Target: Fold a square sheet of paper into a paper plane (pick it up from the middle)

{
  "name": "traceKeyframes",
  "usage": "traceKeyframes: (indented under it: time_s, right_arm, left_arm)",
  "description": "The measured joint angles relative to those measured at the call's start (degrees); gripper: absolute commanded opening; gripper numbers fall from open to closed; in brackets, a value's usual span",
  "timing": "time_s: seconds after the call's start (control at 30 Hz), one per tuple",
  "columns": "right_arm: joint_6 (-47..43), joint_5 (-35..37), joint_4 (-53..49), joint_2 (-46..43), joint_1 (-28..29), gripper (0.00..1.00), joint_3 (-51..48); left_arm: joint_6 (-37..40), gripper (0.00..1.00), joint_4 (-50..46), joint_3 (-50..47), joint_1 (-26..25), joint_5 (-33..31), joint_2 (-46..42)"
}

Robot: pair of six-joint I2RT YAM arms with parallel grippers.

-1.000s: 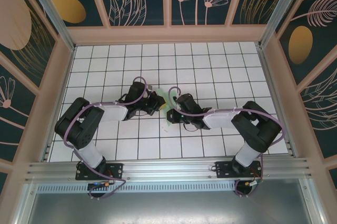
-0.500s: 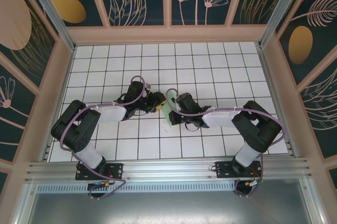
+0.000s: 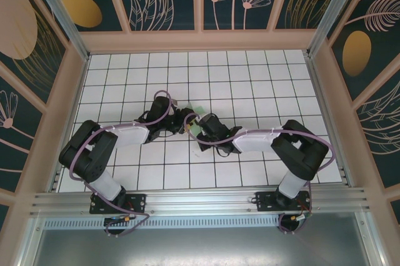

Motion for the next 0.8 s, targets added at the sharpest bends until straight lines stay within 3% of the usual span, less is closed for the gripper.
traceKeyframes:
  time_s: [0.53, 0.8]
  right_arm:
    - [-4.0, 1.4, 1.0, 0.0, 0.5, 0.0, -0.4]
    - [-4.9, 0.1, 6.8, -1.6, 0.5, 0.0, -4.8]
  left_arm:
    - [-3.1, 0.52, 1.6, -2.8, -1.0, -2.1, -2.4]
    - [-3.8, 0.53, 2.8, -4.0, -2.4, -2.8, -3.6]
